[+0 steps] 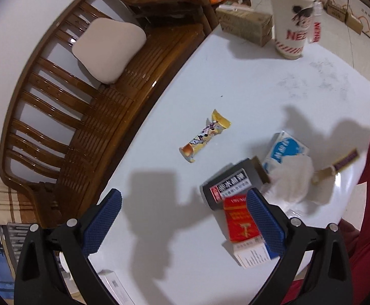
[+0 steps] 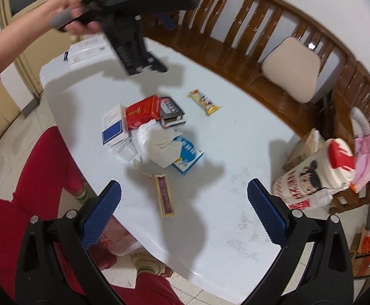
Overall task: Collect trash
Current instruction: 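Move the left tool to the yellow snack wrapper while the right tool approaches the yellow-purple box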
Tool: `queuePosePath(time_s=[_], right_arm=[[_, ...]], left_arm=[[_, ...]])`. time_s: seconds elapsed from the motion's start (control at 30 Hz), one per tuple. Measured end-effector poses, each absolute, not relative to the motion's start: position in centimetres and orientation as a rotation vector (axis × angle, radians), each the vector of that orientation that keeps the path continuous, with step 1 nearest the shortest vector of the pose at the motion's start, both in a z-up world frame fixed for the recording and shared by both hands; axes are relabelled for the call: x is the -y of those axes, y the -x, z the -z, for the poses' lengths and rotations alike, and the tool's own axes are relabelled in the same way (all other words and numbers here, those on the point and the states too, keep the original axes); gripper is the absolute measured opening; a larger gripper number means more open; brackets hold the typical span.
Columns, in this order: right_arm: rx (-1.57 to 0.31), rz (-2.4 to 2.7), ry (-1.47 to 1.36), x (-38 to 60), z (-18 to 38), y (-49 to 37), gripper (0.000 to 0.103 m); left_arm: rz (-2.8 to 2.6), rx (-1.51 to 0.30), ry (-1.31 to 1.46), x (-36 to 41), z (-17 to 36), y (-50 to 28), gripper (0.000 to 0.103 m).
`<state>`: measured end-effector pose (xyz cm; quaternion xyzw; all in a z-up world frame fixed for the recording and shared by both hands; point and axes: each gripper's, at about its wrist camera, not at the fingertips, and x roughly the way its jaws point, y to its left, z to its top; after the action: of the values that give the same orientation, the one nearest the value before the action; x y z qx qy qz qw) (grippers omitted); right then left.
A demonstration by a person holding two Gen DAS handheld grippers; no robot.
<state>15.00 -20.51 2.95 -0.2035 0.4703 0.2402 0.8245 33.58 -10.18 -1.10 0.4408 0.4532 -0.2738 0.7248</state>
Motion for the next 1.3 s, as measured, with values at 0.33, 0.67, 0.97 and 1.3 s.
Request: queuePosePath(time_s=[0.33, 0.67, 0.97, 1.3], right_arm=[[-1.129, -0.611, 0.432, 19.3, 1.6, -17.6, 0.098], [-1.239, -0.688, 0.437, 18.4, 5.9, -19.0, 0.098], [-1.305, -0.729, 0.465, 17.4, 8.8, -20.0, 0.098], [-1.349, -0.724, 0.486, 17.0, 11.2, -20.8, 0.071]], left_arm=[[0.647, -1.037, -1.074, 12.8, 6.1, -37.8, 0.096], [0.724, -1.090, -1.118, 14.8, 10.5, -41.0, 0.096], [0.793, -1.130, -1.152, 15.4, 13.4, -41.8, 0.096], [0.813, -1.150, -1.169, 16.2, 15.4, -42.4, 0.096]])
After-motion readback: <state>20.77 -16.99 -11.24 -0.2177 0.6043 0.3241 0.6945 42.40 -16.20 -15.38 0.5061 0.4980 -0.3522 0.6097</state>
